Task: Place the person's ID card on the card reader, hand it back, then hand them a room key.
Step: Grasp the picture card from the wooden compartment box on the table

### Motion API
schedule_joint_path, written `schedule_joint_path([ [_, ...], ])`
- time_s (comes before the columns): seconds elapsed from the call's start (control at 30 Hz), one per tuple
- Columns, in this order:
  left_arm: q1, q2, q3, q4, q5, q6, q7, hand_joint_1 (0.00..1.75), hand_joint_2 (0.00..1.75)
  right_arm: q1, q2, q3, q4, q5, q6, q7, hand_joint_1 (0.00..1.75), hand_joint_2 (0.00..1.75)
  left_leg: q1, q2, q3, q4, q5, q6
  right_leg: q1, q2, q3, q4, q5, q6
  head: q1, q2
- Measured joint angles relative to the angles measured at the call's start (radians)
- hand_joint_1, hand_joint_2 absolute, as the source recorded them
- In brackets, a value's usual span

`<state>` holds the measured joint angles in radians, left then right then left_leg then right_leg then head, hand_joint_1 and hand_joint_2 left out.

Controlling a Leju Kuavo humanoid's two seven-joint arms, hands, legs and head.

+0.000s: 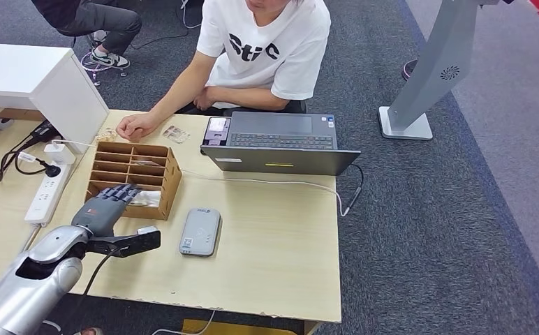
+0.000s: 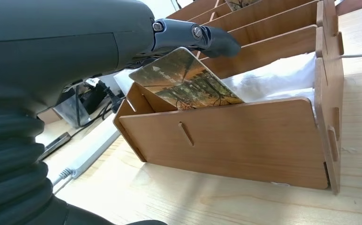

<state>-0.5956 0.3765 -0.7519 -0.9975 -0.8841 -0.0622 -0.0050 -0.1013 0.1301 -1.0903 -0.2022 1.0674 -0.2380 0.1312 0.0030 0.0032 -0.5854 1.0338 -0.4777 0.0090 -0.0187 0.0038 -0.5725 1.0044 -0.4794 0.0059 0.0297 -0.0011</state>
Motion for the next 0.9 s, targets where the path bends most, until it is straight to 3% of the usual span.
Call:
schedule_joint_path([
  [0.07,0.0,-0.004,0.002,0.005,-0.005,0.007,0.0,0.05,1.75,0.0,0.0,0.0,0.0,0.0,0.0,0.0,0.0,1.75,0.0,0.0,0.0,0.0,0.0,0.0,0.0,0.0,0.0,0.0,0.0,0.0,0.0,0.0],
  [0.1,0.0,-0.007,0.004,0.009,-0.01,0.015,-0.001,0.17,1.75,0.0,0.0,0.0,0.0,0.001,0.0,0.0,0.0,1.75,0.0,0.0,0.0,0.0,0.0,0.0,0.0,0.0,0.0,0.0,0.0,0.0,0.0,0.0],
  [0.2,0.0,-0.019,0.015,0.022,-0.032,0.046,-0.009,1.34,1.75,0.0,0.0,0.0,0.0,0.002,-0.002,0.0,0.0,1.75,0.0,0.0,0.0,0.0,0.0,0.0,0.0,0.0,0.0,0.0,0.0,0.0,0.0,0.0],
  [0.23,0.0,-0.024,0.02,0.026,-0.039,0.054,-0.012,1.64,1.75,0.0,0.0,0.0,0.0,0.003,-0.003,0.0,0.0,1.75,0.0,0.0,0.0,0.0,0.0,0.0,0.0,0.0,0.0,0.0,0.0,0.0,0.0,0.0],
  [0.37,0.0,-0.042,0.043,0.033,-0.055,0.077,-0.017,1.75,1.75,0.0,0.0,0.0,0.0,0.005,-0.013,-0.004,0.0,1.75,0.0,0.0,0.0,0.0,0.0,0.0,0.0,0.0,0.0,0.0,0.0,0.0,0.0,0.0],
  [0.9,0.012,-0.075,0.107,0.035,-0.084,0.086,-0.034,1.75,1.75,0.0,0.0,0.0,0.0,0.011,-0.025,-0.012,0.0,1.75,0.0,0.0,0.0,0.0,0.0,0.0,0.0,0.0,0.0,0.0,0.0,0.0,0.0,0.0],
])
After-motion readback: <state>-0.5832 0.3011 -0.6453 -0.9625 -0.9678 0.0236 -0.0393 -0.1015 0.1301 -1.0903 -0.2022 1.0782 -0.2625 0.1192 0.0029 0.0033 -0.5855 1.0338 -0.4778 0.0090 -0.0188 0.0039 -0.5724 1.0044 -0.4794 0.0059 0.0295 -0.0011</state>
